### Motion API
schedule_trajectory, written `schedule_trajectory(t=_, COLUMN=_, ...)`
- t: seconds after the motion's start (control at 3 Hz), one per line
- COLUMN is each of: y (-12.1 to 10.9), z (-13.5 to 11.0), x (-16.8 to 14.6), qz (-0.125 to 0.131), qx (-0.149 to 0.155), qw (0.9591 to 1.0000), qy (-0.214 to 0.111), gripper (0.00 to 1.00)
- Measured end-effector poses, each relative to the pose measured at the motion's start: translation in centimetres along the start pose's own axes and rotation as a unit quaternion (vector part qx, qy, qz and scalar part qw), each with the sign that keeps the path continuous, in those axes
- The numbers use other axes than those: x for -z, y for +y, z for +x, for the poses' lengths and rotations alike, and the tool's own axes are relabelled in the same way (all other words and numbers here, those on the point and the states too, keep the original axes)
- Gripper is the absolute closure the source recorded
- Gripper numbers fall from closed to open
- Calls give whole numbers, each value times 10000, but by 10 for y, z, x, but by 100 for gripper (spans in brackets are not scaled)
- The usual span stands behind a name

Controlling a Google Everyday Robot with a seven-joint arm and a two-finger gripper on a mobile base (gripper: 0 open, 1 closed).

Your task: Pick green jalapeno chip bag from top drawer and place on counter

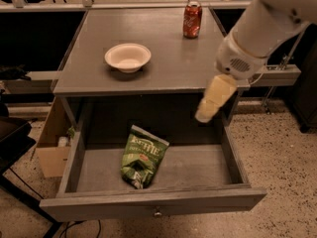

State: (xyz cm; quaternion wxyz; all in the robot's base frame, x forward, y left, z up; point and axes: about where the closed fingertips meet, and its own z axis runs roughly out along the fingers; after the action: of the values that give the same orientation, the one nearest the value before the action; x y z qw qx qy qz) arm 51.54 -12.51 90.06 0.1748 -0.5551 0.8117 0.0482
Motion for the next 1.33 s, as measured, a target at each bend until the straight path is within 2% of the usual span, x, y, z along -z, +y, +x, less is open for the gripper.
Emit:
schedule_trajectory(t=0.33, y=23, z=-26, x=-58, qz=-257, qx=-243, qw=9991, qy=-229, gripper=0)
schedule_trajectory(t=0.67, y=65, z=-35, x=-91, qz=-291, qx=-263, qw=9978, qy=-530, gripper=0)
schedule_trajectory(t=1.0, y=95, z=-29, x=-151, qz=-281, qx=-251, qw=9977, qy=-559, gripper=0)
schedule_trajectory(t=1.33, y=84, z=-38, x=-200, qz=33, qx=-247, qw=9972, qy=-700, gripper=0)
